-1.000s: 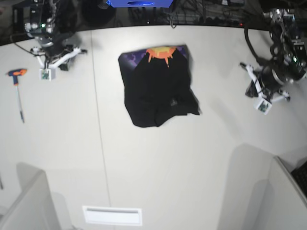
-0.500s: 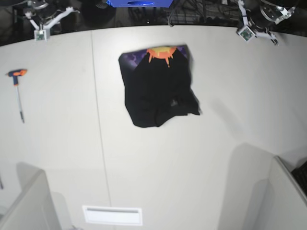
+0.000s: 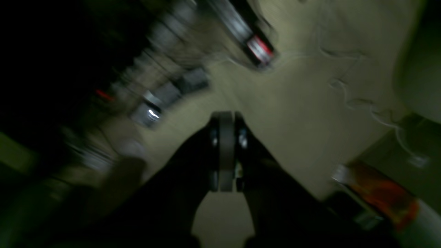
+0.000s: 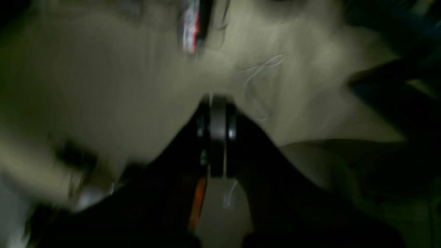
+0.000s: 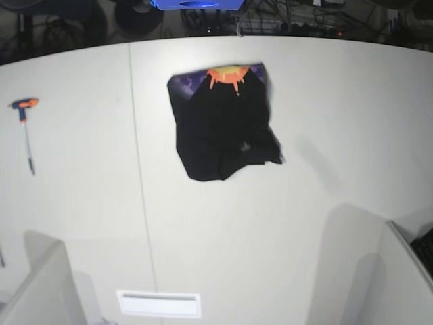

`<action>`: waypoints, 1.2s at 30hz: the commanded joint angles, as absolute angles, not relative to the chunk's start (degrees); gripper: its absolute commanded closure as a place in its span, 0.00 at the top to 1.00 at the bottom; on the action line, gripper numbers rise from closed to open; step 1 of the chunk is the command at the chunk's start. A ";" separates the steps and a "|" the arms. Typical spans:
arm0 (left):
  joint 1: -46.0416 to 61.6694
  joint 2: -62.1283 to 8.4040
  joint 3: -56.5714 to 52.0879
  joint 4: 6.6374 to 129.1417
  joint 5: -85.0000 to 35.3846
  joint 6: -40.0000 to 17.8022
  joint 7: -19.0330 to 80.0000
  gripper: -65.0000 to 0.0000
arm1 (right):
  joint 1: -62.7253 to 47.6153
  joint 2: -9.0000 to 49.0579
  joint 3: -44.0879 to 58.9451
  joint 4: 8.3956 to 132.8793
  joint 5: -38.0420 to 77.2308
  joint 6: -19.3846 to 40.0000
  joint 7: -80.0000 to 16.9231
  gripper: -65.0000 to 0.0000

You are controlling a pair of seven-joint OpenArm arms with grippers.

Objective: Fold the T-shirt properly

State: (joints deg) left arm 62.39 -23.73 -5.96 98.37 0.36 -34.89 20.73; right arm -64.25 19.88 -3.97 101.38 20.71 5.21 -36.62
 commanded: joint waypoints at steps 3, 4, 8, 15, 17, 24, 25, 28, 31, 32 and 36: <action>55.16 -23.96 2.33 87.78 -0.04 -28.00 19.74 0.00 | -53.93 20.18 -10.95 90.77 20.35 4.79 -38.73 0.00; 52.00 -23.78 5.32 84.09 -0.04 -25.89 19.74 0.00 | -51.12 20.09 -12.79 87.16 20.35 4.79 -39.08 0.00; 41.54 -21.32 15.43 67.38 -0.75 -19.91 17.80 0.00 | -41.36 18.33 -20.79 70.20 20.53 4.79 -36.26 0.00; 26.07 -15.34 23.96 39.43 -0.66 -17.19 7.43 0.00 | -28.00 12.62 -26.33 39.96 20.53 4.97 -24.48 0.00; 21.93 -13.49 24.84 31.25 -0.66 -17.19 4.53 0.00 | -25.01 10.33 -26.42 31.43 20.53 5.05 -18.95 0.00; 10.42 -9.89 30.55 11.56 -0.22 -17.19 -2.42 0.00 | -16.13 5.76 -26.07 11.56 20.53 4.88 -1.89 0.00; 9.63 -9.89 31.08 10.42 -0.22 -17.19 -2.33 0.00 | -15.34 5.32 -26.07 10.33 20.70 4.88 -0.66 0.00; 8.75 -9.98 30.99 9.45 -0.75 -17.19 -2.33 0.00 | -13.67 4.18 -26.07 8.48 20.79 4.79 0.40 0.00; 8.66 -10.15 30.90 9.54 -0.75 -17.19 -2.33 0.00 | -12.88 3.38 -26.07 8.22 20.79 4.79 0.40 0.00; 8.57 -10.15 30.90 9.54 -0.75 -17.19 -2.42 0.00 | -12.62 3.30 -26.07 7.96 20.79 4.79 0.40 0.00; 7.25 -10.15 30.90 9.45 -0.75 -17.19 -2.42 0.00 | -12.53 3.12 -26.07 7.96 20.79 4.79 0.40 0.00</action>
State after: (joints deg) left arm 7.46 -9.69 30.94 9.50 -0.51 -16.91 -2.22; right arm -12.10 2.68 -26.22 8.14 20.75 4.99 0.54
